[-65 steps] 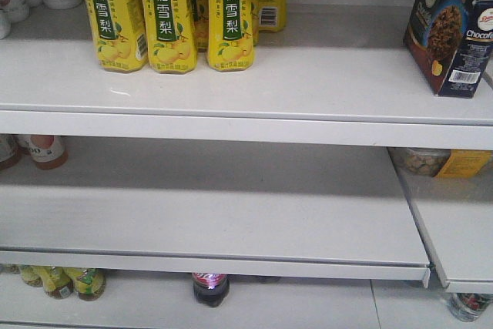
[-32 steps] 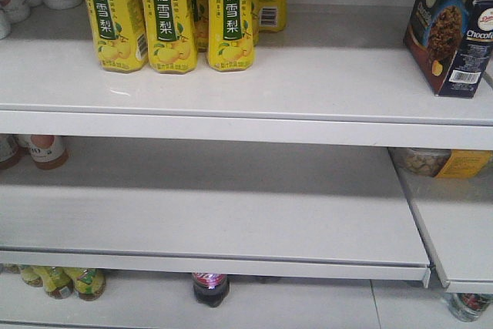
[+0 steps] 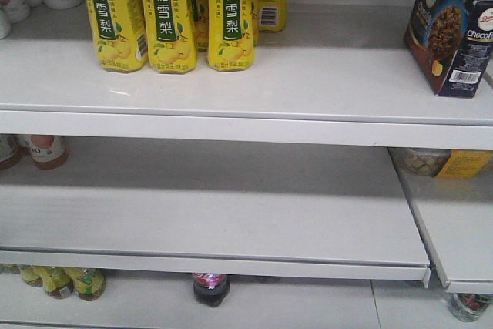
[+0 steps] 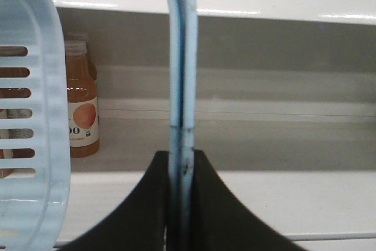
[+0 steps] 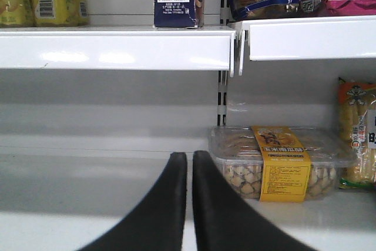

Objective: Left arm holds basket, right arm returns cookies

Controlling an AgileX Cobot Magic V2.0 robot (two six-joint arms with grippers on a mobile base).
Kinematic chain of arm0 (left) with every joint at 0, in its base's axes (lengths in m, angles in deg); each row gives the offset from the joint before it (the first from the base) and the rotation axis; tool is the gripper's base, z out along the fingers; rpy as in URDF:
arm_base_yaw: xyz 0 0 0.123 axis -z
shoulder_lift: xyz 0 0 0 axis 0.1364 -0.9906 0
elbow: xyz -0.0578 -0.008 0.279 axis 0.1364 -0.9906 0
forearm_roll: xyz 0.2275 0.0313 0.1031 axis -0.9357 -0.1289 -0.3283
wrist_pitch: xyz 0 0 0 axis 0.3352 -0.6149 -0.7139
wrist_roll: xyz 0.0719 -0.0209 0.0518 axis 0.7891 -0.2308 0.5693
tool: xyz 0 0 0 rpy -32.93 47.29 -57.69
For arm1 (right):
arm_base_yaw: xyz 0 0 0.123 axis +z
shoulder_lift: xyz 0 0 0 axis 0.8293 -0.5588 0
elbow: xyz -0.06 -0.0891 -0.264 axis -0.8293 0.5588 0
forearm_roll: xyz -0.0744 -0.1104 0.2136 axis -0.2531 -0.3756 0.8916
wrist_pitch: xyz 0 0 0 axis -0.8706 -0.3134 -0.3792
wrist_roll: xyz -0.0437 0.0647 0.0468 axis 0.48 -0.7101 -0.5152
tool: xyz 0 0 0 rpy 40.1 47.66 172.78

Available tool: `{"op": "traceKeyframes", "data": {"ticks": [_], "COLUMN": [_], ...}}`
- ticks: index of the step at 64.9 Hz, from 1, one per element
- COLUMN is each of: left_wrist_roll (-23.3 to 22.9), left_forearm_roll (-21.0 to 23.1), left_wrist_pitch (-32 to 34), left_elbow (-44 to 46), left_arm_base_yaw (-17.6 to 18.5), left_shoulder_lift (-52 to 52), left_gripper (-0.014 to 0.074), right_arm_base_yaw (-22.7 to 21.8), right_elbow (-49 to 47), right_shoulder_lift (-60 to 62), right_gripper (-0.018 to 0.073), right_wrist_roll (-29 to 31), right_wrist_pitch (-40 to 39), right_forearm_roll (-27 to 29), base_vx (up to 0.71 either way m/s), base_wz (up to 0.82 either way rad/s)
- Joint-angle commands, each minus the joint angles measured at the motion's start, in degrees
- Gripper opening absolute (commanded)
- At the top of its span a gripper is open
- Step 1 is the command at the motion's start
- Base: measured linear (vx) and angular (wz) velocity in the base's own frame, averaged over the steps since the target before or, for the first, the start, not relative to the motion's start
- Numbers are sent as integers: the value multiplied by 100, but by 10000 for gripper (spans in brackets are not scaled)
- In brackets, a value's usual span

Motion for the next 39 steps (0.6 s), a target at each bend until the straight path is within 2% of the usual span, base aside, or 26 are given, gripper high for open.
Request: {"op": "traceKeyframes", "data": {"ticks": [1,39], "left_wrist_roll": [41,41], "left_forearm_roll": [-113,-113], "left_wrist_pitch": [615,615], "left_elbow": [171,171], "left_arm_base_yaw": [23,23], "left_shoulder_lift": [106,106], "left_gripper": [-3,-3], "right_arm_base_yaw": [-42,-42], "right_elbow": [105,105], "right_shoulder_lift": [51,51], "right_gripper": [-11,-11], "right_wrist_roll": [9,9], "right_wrist_pitch": [-398,-362], "right_forearm_roll": [-53,-53], "base_vx": [0,0], "base_wz": [0,0]}}
